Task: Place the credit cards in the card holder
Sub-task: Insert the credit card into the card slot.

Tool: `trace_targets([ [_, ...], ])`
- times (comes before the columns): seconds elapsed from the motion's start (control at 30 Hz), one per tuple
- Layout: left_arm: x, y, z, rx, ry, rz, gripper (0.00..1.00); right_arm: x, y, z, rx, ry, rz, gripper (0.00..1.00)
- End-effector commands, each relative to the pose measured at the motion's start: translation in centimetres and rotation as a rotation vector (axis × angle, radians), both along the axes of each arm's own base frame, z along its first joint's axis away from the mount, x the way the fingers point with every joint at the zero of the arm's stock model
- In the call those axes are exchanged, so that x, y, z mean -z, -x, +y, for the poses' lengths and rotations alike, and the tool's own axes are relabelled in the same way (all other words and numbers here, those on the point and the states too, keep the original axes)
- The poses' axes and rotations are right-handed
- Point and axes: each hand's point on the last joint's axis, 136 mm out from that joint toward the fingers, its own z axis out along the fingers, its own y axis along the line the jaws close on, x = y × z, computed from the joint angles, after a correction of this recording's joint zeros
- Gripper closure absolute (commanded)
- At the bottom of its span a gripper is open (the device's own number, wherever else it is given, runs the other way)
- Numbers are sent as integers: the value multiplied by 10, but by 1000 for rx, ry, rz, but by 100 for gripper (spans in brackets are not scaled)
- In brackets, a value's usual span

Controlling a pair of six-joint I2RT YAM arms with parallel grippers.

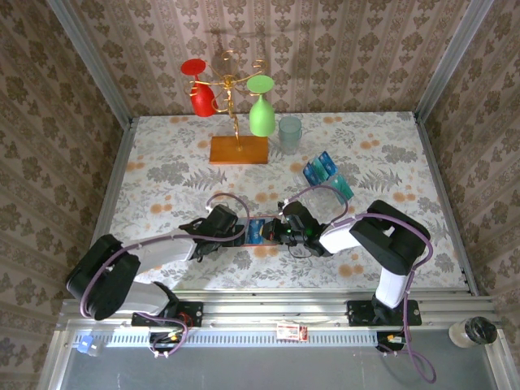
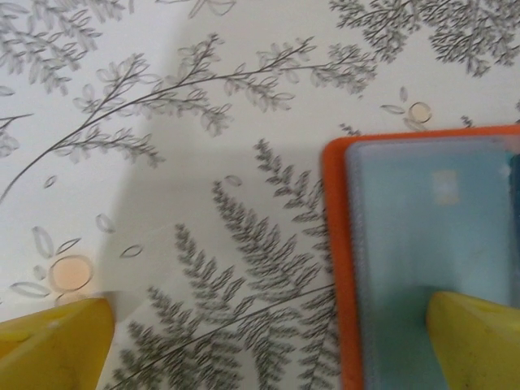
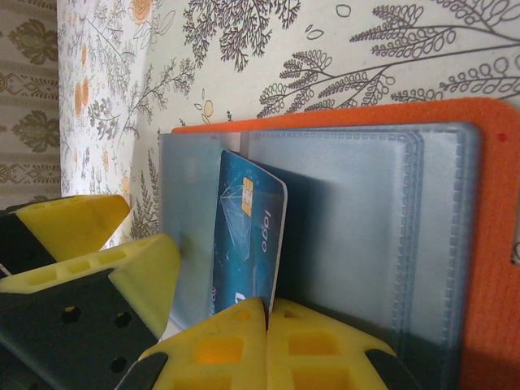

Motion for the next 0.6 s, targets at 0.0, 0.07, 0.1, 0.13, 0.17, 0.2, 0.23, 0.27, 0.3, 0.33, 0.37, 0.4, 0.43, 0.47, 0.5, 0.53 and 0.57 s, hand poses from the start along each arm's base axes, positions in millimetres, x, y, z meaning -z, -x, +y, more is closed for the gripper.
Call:
trace_targets([
  [0.0,0,8,23,-49,-61,12,0,39,25,-22,-12,145,124,100],
  [0.07,-1,8,26,-60,-67,14,0,39,25,-22,-14,148,127,100],
  [0.1,1,9,28,-64,-73,20,0,38,24,-22,-14,150,127,100],
  [0.13,3,9,29,-67,-76,27,0,37,24,-21,-13,152,129,100],
  [0.17,4,10,30,-70,-78,33,0,37,23,-21,-14,155,128,100],
  [0.2,7,11,30,-73,-81,42,0,37,23,-21,-16,158,131,100],
  [0.23,10,11,31,-74,-85,51,0,36,23,-21,-18,163,133,100],
  [0.27,12,12,30,-72,-85,57,0,35,23,-21,-20,166,133,100],
  [0.3,14,12,30,-73,-87,64,0,34,23,-21,-20,170,135,100],
  [0.33,15,12,30,-75,-88,67,0,33,22,-22,-19,177,135,100],
  [0.37,16,13,30,-74,-90,70,0,33,23,-23,-20,182,136,100],
  [0.4,17,13,29,-74,-89,71,0,32,22,-24,-15,187,138,100],
  [0.43,18,12,29,-74,-88,71,0,32,23,-25,-13,191,138,100],
  [0.47,19,13,29,-74,-90,74,0,32,23,-27,-11,195,141,100],
  [0.5,19,13,29,-72,-91,75,0,32,23,-28,-8,197,142,100],
  [0.53,20,13,29,-69,-93,76,0,32,23,-29,-6,197,144,100],
  [0.57,20,12,29,-70,-92,77,0,32,23,-28,-7,198,147,100],
])
